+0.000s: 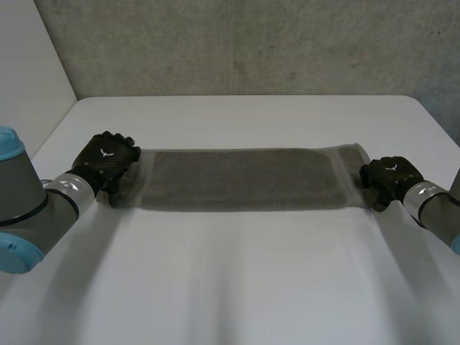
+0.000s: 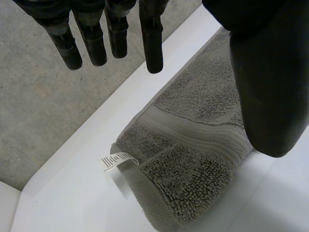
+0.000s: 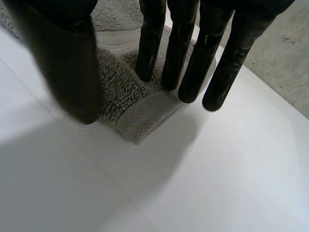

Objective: Fold the towel.

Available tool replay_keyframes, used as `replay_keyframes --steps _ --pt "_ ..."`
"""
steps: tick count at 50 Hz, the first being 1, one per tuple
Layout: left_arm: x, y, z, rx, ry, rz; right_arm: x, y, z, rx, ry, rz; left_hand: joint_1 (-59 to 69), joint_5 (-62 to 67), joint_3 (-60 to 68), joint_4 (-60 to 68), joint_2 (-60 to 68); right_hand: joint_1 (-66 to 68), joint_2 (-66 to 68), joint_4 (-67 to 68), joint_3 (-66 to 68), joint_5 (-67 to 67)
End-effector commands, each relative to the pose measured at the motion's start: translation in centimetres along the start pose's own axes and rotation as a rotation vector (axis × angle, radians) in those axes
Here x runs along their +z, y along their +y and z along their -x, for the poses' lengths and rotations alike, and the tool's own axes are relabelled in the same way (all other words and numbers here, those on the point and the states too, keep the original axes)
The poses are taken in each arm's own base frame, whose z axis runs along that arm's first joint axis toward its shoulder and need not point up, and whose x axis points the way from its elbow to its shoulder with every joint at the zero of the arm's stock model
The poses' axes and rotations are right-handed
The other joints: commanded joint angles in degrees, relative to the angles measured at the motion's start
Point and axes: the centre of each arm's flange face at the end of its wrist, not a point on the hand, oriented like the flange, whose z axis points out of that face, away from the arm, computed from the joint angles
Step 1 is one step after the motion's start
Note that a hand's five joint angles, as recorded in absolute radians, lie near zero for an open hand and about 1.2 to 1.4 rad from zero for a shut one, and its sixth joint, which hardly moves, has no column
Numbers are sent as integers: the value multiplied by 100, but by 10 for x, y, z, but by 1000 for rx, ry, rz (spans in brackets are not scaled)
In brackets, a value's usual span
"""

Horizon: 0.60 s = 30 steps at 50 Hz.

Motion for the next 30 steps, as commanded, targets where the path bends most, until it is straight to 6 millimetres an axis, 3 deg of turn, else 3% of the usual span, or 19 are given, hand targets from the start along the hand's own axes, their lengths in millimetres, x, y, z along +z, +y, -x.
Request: replay_keyframes --steps 1,2,6,11,13,14,16,17,18,19,21,27,29,30 --pt "0 0 0 -2 1 0 2 0 -1 -2 4 -2 52 18 121 88 73 2349 2334 2393 2351 2376" --pt "0 0 0 0 1 0 2 0 -3 -2 10 -4 52 18 121 88 73 3151 3136 3195 3153 3178" --pt "0 0 0 0 0 -1 2 -3 -11 -2 27 -13 52 18 121 88 73 3159 3144 3203 3161 3186" --pt "0 0 1 -2 0 0 -2 -1 -37 9 84 -2 52 18 121 88 73 3159 3144 3203 3161 3186" --pt "-1 -1 1 -2 -3 -1 -9 -3 -63 6 144 -6 52 18 121 88 73 3159 3144 3203 3161 3186" --pt "-1 -1 1 -2 -3 -1 -9 -3 -63 6 145 -6 52 18 121 88 73 3159 3144 3203 3161 3186" --pt "-2 -3 2 0 -5 -7 -18 -1 -95 -28 218 5 52 18 121 88 73 3159 3144 3203 3161 3186" --pt "-2 -3 2 0 -5 -7 -19 -1 -95 -29 219 5 52 18 121 88 73 3159 3144 3203 3161 3186" --pt "-2 -3 3 -2 -6 -6 -24 0 -114 -54 260 15 52 18 121 88 73 3159 3144 3203 3161 3186" --pt "-2 -3 3 -2 -6 -6 -24 0 -115 -54 260 15 52 18 121 88 73 3159 3144 3203 3161 3186" --pt "-3 -3 3 -10 -5 -5 -34 -4 -144 -128 313 37 52 18 121 88 73 3159 3144 3203 3161 3186" --pt "-3 -3 4 -28 -8 -7 -39 -29 -153 -186 302 38 52 18 121 88 73 3159 3144 3203 3161 3186" --pt "-5 -5 5 -36 -12 -12 -39 -54 -141 -187 264 5 52 18 121 88 73 3159 3144 3203 3161 3186" --pt "-5 -5 5 -36 -12 -12 -39 -55 -140 -187 264 5 52 18 121 88 73 3159 3144 3203 3161 3186"
